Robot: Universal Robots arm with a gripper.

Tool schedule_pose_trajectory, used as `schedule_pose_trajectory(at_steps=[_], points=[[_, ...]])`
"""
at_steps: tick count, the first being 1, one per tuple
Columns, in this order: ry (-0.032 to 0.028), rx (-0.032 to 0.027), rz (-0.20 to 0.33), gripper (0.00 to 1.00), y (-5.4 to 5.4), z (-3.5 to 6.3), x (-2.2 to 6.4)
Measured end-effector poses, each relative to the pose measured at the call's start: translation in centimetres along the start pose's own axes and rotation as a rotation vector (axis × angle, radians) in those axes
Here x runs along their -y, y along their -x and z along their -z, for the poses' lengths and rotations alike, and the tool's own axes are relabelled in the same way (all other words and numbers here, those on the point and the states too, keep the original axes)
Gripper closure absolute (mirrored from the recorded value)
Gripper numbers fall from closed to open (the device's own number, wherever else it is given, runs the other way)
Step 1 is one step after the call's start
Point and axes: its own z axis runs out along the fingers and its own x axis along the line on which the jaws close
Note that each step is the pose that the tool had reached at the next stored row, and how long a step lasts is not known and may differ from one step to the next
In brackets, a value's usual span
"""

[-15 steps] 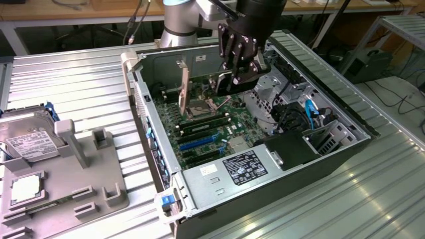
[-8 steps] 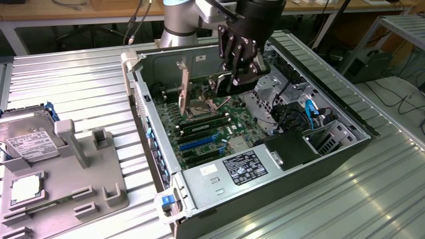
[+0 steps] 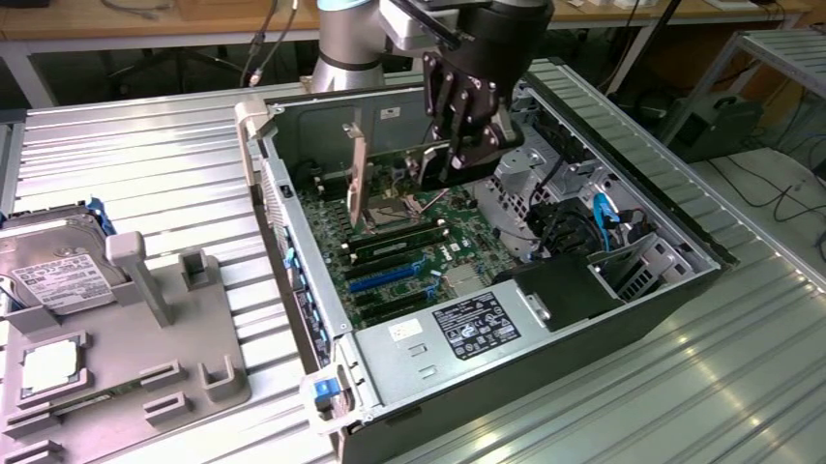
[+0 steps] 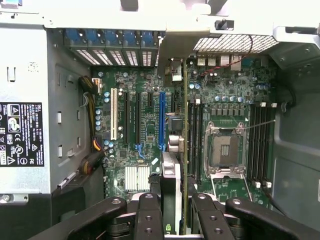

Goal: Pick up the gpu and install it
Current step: 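Insert the gpu into the slot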

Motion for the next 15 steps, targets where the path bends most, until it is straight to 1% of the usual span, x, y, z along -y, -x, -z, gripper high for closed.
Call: schedule_pose_trajectory(at_steps=[15], points=[[0.0001,0.0,0.0,0.72,-0.04,-0.64,0.0]])
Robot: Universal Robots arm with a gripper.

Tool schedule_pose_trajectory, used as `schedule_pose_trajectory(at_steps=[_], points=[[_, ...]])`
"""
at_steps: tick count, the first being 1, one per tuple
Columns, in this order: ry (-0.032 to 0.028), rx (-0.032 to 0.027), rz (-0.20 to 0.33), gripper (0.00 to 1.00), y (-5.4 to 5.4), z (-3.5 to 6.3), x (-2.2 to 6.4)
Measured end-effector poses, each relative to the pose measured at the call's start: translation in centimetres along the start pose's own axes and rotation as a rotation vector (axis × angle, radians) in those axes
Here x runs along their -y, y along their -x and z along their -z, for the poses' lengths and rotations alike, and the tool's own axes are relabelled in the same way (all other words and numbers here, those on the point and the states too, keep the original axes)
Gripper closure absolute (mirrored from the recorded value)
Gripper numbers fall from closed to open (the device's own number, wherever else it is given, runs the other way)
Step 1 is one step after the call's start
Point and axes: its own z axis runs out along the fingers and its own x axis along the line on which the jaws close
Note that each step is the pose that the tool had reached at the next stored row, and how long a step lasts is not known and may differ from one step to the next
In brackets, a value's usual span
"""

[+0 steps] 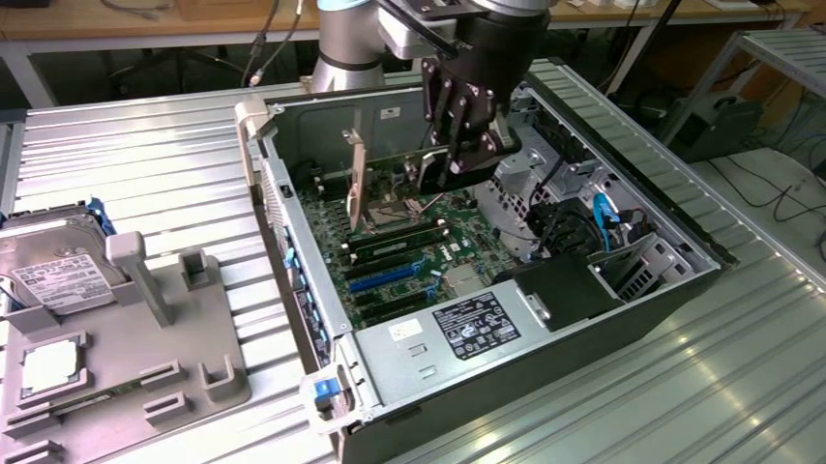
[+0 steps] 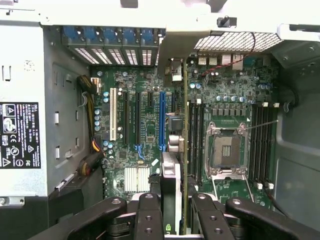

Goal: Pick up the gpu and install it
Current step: 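Insert the gpu into the slot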

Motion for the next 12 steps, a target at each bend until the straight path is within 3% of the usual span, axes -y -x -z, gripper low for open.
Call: schedule_pose_trajectory(at_steps=[12], points=[[0.0,0.0,0.0,0.72,-0.03,-0.5,0.0]])
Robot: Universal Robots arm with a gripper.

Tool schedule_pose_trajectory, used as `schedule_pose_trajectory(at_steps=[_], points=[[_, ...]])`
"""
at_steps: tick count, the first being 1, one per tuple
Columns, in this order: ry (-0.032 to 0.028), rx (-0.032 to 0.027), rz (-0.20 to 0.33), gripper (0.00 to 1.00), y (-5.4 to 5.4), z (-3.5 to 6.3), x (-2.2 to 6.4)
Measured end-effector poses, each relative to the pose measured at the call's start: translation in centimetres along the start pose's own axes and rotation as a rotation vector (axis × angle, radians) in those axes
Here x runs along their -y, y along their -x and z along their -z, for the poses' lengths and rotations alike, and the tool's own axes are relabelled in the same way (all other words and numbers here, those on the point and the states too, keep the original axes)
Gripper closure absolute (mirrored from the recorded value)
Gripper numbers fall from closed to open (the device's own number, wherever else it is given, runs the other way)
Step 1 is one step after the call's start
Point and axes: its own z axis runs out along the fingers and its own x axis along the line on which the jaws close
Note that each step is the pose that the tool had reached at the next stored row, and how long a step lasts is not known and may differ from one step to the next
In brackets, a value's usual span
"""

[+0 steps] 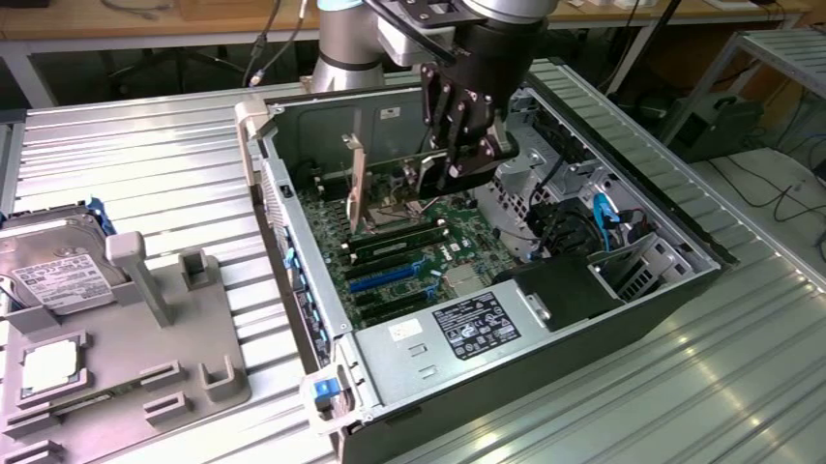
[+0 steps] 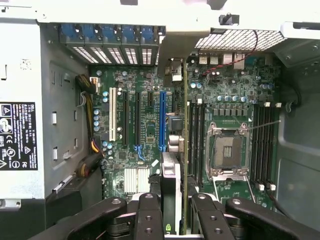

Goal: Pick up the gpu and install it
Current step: 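Insert the gpu into the slot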

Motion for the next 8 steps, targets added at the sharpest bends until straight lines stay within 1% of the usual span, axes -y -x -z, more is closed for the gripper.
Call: schedule_pose_trajectory(at_steps=[8], points=[[0.0,0.0001,0.0,0.72,-0.02,-0.37,0.0]])
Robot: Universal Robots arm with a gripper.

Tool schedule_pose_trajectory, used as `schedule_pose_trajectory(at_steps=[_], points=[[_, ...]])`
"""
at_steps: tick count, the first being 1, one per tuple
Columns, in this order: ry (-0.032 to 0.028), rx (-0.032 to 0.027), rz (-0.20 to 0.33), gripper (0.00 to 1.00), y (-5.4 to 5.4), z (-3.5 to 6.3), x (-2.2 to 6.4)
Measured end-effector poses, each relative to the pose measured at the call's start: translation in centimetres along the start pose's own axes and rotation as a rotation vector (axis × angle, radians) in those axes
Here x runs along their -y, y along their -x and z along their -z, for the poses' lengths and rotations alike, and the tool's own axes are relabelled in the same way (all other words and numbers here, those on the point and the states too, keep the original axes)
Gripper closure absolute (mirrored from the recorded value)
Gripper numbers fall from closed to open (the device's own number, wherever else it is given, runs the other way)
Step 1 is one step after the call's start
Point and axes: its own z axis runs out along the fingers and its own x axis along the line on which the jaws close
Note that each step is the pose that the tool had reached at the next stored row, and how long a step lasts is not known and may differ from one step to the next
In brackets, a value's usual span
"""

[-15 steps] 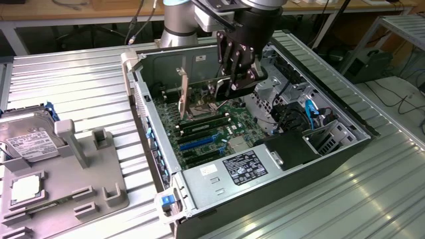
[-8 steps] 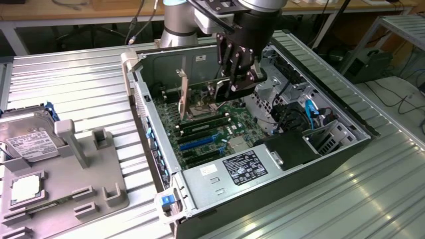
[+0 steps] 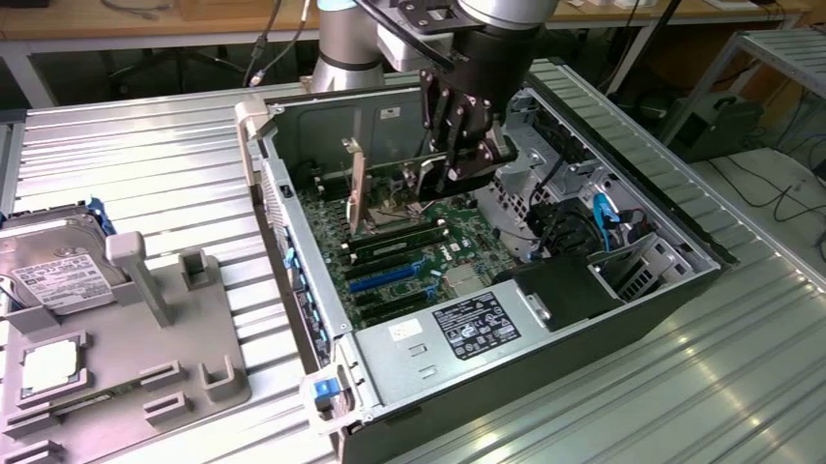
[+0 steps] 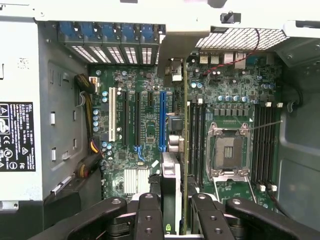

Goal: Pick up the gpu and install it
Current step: 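Insert the gpu into the slot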

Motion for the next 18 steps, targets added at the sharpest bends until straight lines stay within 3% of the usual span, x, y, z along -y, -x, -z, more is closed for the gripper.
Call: schedule_pose_trajectory(at_steps=[18], points=[[0.0,0.0,0.0,0.72,-0.05,-1.02,0.0]])
